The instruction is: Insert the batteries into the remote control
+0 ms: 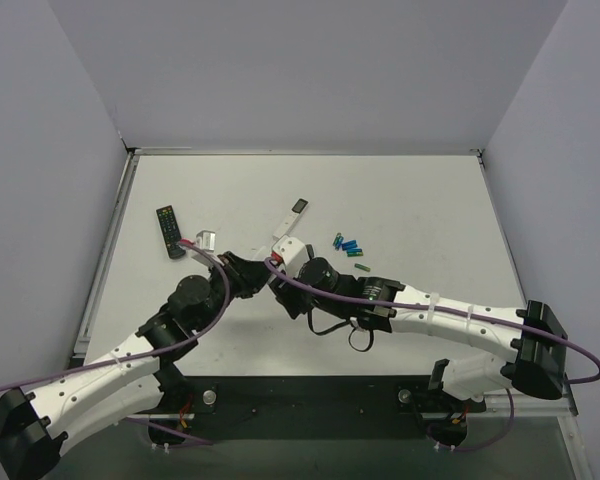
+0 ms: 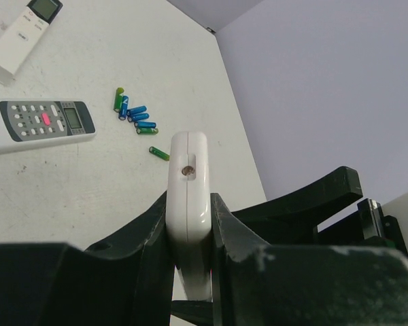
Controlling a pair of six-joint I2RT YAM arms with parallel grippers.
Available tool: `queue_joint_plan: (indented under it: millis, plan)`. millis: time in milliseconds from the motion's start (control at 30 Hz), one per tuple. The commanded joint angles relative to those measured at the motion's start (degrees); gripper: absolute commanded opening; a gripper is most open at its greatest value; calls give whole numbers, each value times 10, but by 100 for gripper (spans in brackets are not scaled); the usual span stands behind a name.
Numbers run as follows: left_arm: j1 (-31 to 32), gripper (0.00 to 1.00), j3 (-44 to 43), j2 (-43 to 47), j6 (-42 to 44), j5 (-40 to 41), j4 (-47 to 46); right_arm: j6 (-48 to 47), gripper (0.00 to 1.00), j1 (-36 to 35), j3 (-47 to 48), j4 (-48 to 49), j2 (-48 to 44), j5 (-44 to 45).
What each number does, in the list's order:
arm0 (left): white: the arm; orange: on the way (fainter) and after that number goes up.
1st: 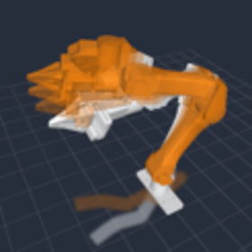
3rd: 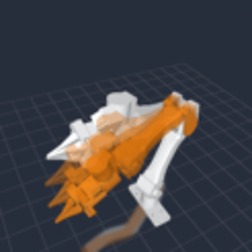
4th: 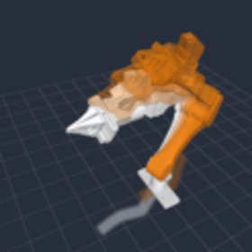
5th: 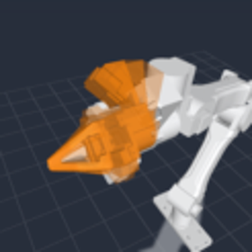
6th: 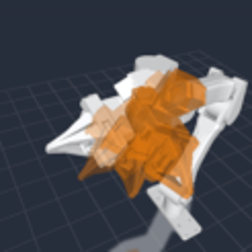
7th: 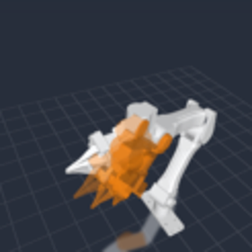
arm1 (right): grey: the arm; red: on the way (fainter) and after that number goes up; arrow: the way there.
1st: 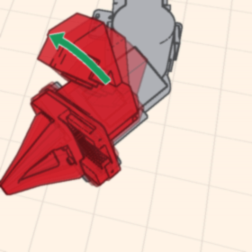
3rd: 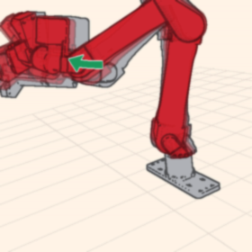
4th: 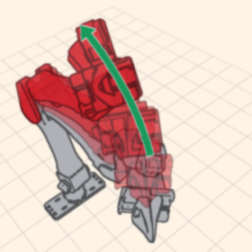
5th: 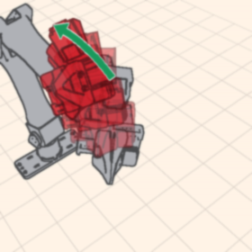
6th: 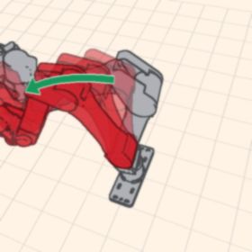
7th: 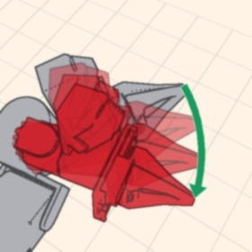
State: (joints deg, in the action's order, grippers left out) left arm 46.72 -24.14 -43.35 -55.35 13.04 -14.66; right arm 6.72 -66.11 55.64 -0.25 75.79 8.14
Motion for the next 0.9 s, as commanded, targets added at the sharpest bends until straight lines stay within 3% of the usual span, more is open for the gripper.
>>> queue_joint_plan:
  millis: [0, 67, 300, 367, 500, 700, 867]
  plan:
    - [-3, 0, 29, 51, -10, 35, -24, 4, 44, -3, 11, 24, -28, -8]
    - [-3, 0, 54, 70, -20, 51, -27, 8, 59, -3, 6, 30, -45, -14]
    - [-20, 0, 161, 178, -117, 82, -75, 41, 84, 10, -75, 141, -134, -22]
    - [-22, 0, 196, 210, -142, 97, -103, 58, 98, 15, -107, 165, -156, 1]
    - [-22, 0, 226, 245, -168, 114, -124, 137, 100, 35, -116, 151, -165, 22]
    - [-23, 0, 256, 241, -210, 127, -193, 335, 88, 121, -136, 199, -125, -151]
    - [-22, 0, 260, 207, -218, 128, -225, 413, 87, 127, -139, 275, -71, -197]
